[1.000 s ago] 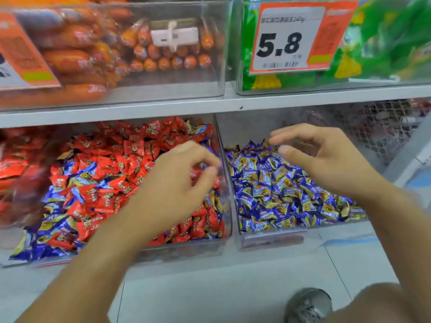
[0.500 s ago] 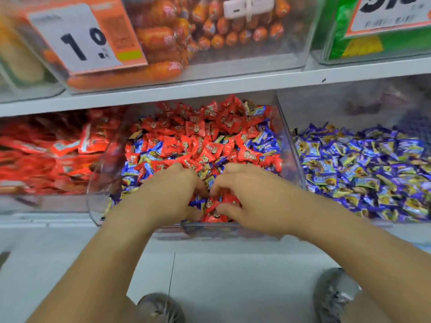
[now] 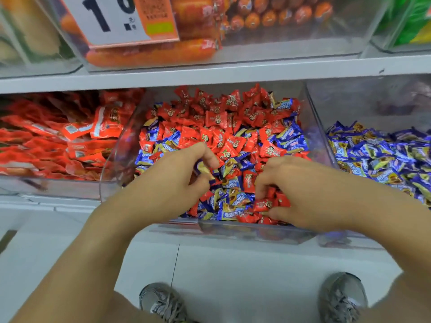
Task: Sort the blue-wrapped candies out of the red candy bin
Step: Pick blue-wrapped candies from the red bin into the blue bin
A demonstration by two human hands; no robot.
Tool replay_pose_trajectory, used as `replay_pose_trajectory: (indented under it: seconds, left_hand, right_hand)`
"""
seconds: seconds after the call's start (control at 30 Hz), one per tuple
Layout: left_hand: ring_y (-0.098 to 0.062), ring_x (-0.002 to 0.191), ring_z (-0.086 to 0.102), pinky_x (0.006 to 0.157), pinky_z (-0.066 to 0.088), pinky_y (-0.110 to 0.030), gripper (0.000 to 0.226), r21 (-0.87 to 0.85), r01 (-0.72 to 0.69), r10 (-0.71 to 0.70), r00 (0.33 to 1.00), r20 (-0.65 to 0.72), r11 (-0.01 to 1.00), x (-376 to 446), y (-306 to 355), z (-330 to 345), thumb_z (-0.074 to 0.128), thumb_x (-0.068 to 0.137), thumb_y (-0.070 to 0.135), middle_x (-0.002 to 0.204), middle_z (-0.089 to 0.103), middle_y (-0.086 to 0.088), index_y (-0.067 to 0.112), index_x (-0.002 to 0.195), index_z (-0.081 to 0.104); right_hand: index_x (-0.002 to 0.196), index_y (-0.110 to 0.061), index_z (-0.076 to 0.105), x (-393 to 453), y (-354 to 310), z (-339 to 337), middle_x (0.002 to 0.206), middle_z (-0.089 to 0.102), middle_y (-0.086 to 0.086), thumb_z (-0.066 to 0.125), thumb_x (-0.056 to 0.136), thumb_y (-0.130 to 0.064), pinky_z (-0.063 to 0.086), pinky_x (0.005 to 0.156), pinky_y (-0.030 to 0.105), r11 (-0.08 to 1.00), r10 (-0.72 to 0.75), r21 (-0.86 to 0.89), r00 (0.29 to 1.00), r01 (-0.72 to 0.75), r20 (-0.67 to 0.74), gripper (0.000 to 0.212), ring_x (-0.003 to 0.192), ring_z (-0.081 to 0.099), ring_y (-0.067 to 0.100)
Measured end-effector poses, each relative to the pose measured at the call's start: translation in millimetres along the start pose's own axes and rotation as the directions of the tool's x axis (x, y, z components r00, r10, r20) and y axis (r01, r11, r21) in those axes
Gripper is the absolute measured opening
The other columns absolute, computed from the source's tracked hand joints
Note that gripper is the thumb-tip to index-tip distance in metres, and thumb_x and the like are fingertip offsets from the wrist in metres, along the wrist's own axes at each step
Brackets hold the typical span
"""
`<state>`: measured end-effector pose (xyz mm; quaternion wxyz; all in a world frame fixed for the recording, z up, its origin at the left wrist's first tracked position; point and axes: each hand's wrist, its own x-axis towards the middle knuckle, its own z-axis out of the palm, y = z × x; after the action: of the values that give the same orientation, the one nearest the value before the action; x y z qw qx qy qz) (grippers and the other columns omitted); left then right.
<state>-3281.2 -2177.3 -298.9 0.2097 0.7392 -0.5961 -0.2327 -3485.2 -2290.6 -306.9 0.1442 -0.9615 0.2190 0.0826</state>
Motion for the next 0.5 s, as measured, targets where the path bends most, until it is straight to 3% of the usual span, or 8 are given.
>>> replay_pose_trajectory:
  seconds: [0.03, 0.13, 0.2, 0.3, 0.4, 0.5]
  left_hand:
    - [-0.003, 0.041, 0.042, 0.043, 0.032, -0.013, 0.018, 0.013, 0.025, -0.025, 1.000, 0.012, 1.000, 2, 1, 2, 0.052, 0.095, 0.013, 0.059, 0.053, 0.013, 0.030, 0.099, 0.057]
    - [0.004, 0.063, 0.051, 0.055, 0.036, -0.014, 0.008, 0.136, 0.021, -0.023, 1.000, 0.012, 0.990, 7, 6, 9, 0.055, 0.093, 0.030, 0.086, 0.054, 0.013, 0.027, 0.100, 0.057]
    - [-0.002, 0.080, 0.051, 0.069, 0.042, -0.023, 0.024, 0.283, -0.020, 0.009, 0.999, 0.041, 0.959, 9, 5, 12, 0.063, 0.086, 0.049, 0.093, 0.052, 0.013, 0.029, 0.097, 0.054]
    - [-0.014, 0.094, 0.051, 0.083, 0.048, -0.035, 0.034, 0.443, -0.036, -0.031, 0.989, 0.144, 0.896, 14, 6, 13, 0.074, 0.079, 0.048, 0.099, 0.050, 0.009, 0.028, 0.100, 0.056]
    - [-0.016, 0.097, 0.044, 0.087, 0.046, -0.036, 0.040, 0.560, -0.048, -0.076, 0.978, 0.195, 0.827, 20, 6, 17, 0.078, 0.076, 0.041, 0.098, 0.042, 0.006, 0.029, 0.107, 0.057]
    - [-0.018, 0.101, 0.046, 0.090, 0.045, -0.037, 0.045, 0.585, -0.061, -0.072, 0.977, 0.201, 0.809, 23, 6, 19, 0.081, 0.074, 0.040, 0.101, 0.042, 0.004, 0.031, 0.113, 0.059]
  right_hand:
    - [0.104, -0.036, 0.059, 0, -1, 0, 0.100, 0.046, -0.014, 0.066, 0.086, -0.044, 0.043, 0.092, 0.030, 1.000, -0.002, 0.005, 1.000, 0.002, -0.015, 0.021, 0.096, 0.044, 0.009]
    - [0.104, -0.038, 0.057, 9, -4, -3, 0.100, 0.048, -0.014, 0.064, 0.084, -0.053, 0.044, 0.090, 0.031, 0.994, 0.022, 0.108, 0.982, -0.002, -0.186, 0.025, 0.095, 0.047, 0.008]
    - [0.108, -0.036, 0.058, 20, -7, -1, 0.101, 0.053, -0.012, 0.065, 0.085, -0.047, 0.046, 0.091, 0.036, 0.990, 0.028, 0.142, 0.952, 0.016, -0.304, 0.026, 0.097, 0.050, 0.010]
    - [0.130, -0.033, 0.050, 33, -15, 11, 0.108, 0.049, -0.005, 0.066, 0.087, -0.040, 0.044, 0.093, 0.037, 0.996, 0.012, 0.091, 0.967, 0.011, -0.253, 0.046, 0.105, 0.047, 0.016]
    - [0.144, -0.033, 0.036, 41, -20, 20, 0.116, 0.042, 0.003, 0.065, 0.089, -0.037, 0.045, 0.094, 0.040, 0.999, 0.040, 0.023, 0.976, -0.036, -0.215, 0.063, 0.110, 0.041, 0.021]
    - [0.135, -0.032, 0.043, 45, -17, 19, 0.111, 0.041, 0.002, 0.064, 0.090, -0.039, 0.045, 0.090, 0.040, 0.999, 0.045, -0.010, 0.955, -0.051, -0.293, 0.051, 0.106, 0.042, 0.022]
